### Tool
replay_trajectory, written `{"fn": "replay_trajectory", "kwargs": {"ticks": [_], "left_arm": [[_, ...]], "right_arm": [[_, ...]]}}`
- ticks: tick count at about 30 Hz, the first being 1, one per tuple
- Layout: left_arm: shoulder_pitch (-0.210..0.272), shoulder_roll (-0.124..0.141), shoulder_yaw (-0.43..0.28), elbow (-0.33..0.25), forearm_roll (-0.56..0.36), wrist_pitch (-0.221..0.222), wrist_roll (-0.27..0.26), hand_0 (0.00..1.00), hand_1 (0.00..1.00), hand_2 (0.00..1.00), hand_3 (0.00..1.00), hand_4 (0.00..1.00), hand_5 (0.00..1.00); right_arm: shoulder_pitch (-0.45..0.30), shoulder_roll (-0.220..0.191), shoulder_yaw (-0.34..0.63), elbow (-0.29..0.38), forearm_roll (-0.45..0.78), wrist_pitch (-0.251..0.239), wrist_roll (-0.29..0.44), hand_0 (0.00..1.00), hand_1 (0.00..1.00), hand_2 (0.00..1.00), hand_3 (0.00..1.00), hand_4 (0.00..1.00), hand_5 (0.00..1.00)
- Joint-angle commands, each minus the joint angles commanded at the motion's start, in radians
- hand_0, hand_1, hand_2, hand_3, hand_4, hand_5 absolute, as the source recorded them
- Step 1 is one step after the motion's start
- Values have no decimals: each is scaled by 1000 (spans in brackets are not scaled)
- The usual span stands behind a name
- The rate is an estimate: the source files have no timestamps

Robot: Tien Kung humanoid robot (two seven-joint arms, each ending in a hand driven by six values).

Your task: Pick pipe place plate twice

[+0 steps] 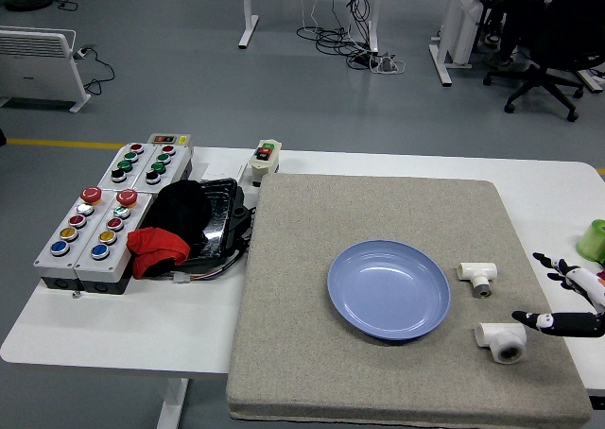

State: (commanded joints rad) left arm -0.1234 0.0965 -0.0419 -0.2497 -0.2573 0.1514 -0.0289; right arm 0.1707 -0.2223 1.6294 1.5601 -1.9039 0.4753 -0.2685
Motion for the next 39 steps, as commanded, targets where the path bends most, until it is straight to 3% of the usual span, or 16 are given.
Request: {"fn": "replay_trajectory", "kwargs": {"ticks": [10,22,31,39], "left_arm": [[-1,0,-4,0,9,1,3,631,604,621,621,311,998],[-3,0,-4,0,13,1,4,632,602,620,620,311,998],[-2,-2,-2,1,8,1,3,632,599,617,621,310,998],[-2,-3,-4,1,8,2,4,632,599,617,622,310,998]], "right_arm": [[-4,-10,-75,4,-34,22,14,998,956,998,991,811,219],[4,-11,-93,-2,-34,88,-18,958,897,981,928,782,172],[18,3,-107,-47,-32,74,-6,940,861,896,931,777,168],[24,4,-113,-76,-58,103,-23,912,824,839,892,776,166]]}}
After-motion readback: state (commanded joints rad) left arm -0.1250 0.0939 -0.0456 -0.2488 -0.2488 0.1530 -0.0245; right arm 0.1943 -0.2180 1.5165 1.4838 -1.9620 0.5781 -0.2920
